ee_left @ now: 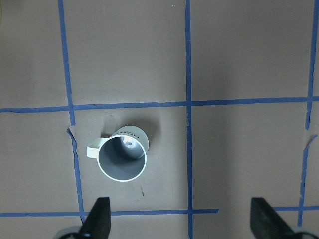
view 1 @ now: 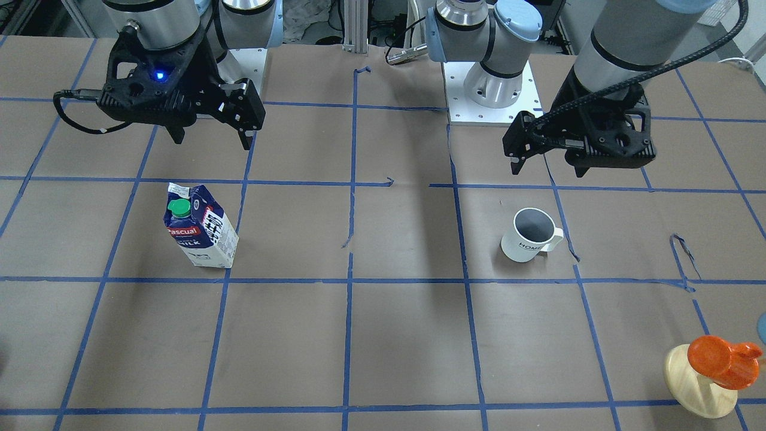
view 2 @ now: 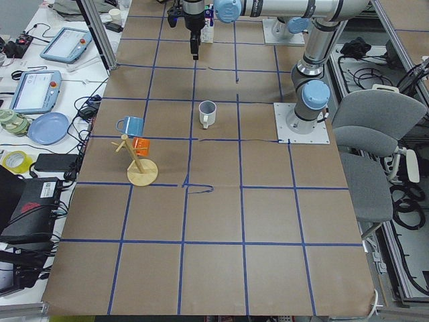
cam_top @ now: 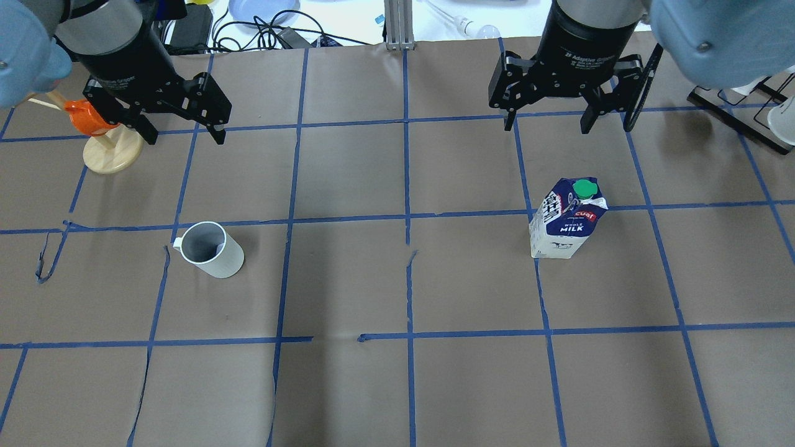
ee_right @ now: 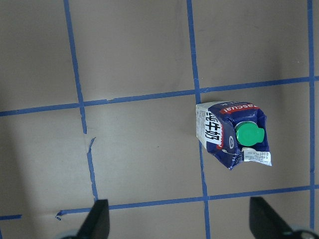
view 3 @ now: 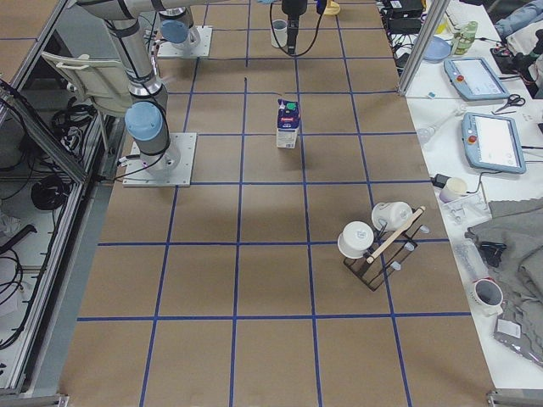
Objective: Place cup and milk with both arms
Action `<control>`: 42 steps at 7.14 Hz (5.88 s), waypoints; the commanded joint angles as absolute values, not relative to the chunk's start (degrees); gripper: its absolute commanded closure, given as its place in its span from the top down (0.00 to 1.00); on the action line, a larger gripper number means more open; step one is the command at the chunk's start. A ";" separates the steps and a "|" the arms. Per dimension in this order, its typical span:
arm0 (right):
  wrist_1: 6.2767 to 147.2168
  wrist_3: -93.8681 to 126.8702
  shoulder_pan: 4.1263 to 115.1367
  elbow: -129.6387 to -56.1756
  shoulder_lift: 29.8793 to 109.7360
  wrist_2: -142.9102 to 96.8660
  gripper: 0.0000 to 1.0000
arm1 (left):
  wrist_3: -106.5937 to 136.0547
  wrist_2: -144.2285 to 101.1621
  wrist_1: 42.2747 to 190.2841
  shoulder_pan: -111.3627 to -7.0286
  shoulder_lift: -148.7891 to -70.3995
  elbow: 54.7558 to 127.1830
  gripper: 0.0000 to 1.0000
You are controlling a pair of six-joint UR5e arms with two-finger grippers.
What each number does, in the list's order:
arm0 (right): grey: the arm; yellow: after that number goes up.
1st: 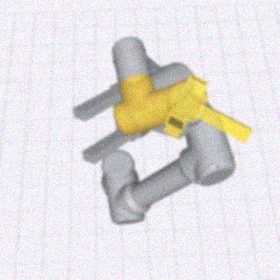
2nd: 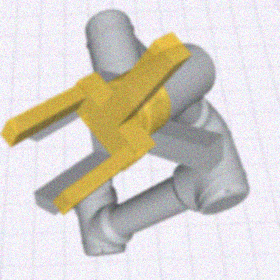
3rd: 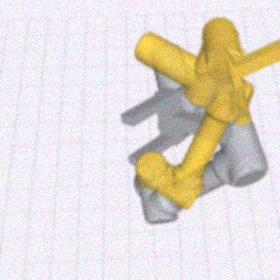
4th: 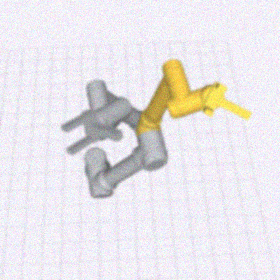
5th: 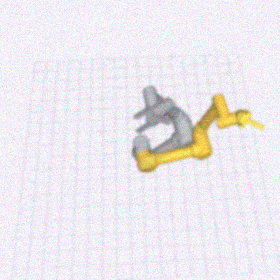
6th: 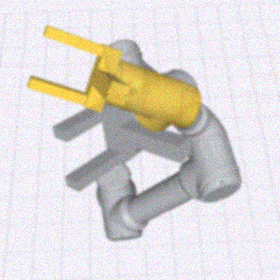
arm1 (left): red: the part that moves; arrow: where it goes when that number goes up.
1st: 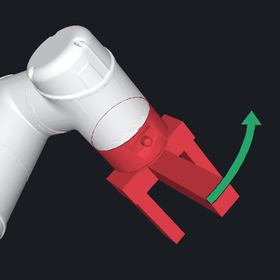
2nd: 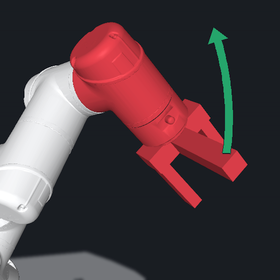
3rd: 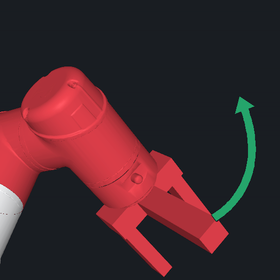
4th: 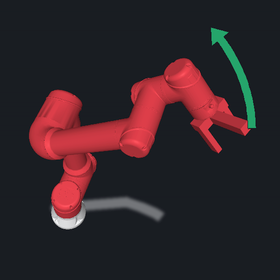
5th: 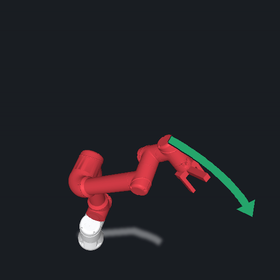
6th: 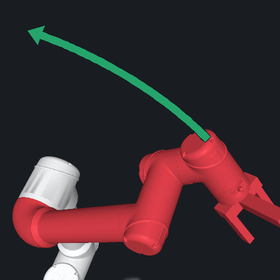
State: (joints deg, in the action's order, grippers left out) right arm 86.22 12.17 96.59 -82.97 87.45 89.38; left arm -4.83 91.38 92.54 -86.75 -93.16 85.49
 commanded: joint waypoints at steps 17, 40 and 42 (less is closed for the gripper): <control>86.22 11.78 96.50 -82.97 87.36 89.38 1.00 | -4.22 94.13 91.41 -85.87 -93.96 86.66 1.00; 91.28 5.29 88.96 -91.37 86.13 90.17 1.00 | 8.26 89.03 71.72 -69.96 -101.16 112.32 1.00; 97.70 3.70 88.07 -97.53 86.05 90.18 1.00 | 8.26 89.03 71.28 -69.96 -103.00 112.06 0.94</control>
